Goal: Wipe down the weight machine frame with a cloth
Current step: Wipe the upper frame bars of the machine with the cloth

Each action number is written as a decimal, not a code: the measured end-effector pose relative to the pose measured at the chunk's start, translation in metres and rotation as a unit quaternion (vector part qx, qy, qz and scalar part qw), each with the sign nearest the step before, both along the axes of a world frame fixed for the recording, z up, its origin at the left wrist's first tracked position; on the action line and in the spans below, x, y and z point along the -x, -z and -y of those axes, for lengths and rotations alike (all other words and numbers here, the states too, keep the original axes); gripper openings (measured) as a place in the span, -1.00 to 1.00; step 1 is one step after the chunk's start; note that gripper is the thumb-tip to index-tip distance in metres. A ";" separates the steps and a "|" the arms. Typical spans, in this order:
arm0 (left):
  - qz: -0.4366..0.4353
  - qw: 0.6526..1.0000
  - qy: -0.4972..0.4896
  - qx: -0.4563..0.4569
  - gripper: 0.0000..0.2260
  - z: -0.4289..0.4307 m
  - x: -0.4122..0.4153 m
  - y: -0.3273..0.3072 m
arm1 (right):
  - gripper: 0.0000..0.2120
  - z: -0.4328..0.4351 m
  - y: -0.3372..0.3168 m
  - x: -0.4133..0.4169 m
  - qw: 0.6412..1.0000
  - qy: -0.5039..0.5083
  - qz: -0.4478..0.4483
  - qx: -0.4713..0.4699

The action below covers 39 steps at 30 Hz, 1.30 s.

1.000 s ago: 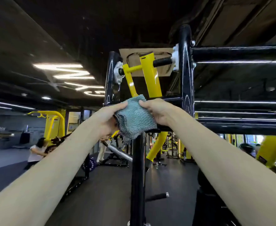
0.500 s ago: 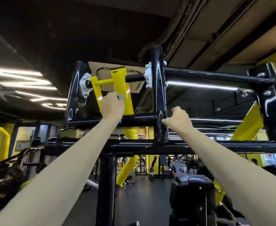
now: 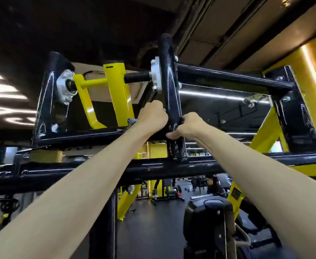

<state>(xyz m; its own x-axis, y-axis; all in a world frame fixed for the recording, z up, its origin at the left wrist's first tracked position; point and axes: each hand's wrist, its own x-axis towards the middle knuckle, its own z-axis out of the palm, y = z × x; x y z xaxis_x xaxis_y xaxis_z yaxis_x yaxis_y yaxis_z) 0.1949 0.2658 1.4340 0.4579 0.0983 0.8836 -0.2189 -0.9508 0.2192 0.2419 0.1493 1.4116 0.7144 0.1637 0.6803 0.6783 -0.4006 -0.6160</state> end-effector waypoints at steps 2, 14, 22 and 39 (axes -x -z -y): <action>-0.026 0.999 -0.007 -0.022 -0.75 -0.002 0.002 0.003 | -0.40 -0.002 0.001 -0.004 1.000 0.000 -0.003 -0.009; -0.215 0.972 0.083 0.043 -0.69 -0.010 0.028 -0.018 | -0.19 -0.005 0.005 -0.001 0.998 -0.038 -0.034 -0.047; -0.239 0.962 0.071 0.112 -0.77 -0.002 0.005 -0.024 | -0.29 0.005 0.012 -0.006 0.995 -0.062 -0.045 -0.063; -0.024 0.989 0.131 0.061 -0.62 -0.008 0.021 0.042 | -0.17 0.000 0.017 0.009 0.989 -0.087 -0.051 -0.111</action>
<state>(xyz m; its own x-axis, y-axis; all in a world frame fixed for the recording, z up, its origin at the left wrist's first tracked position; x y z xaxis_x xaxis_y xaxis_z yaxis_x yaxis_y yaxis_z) 0.1743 0.2738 1.3925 0.5229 0.0757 0.8490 -0.4404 -0.8288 0.3452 0.2333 0.1493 1.3947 0.7555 0.1448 0.6390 0.6547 -0.1306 -0.7445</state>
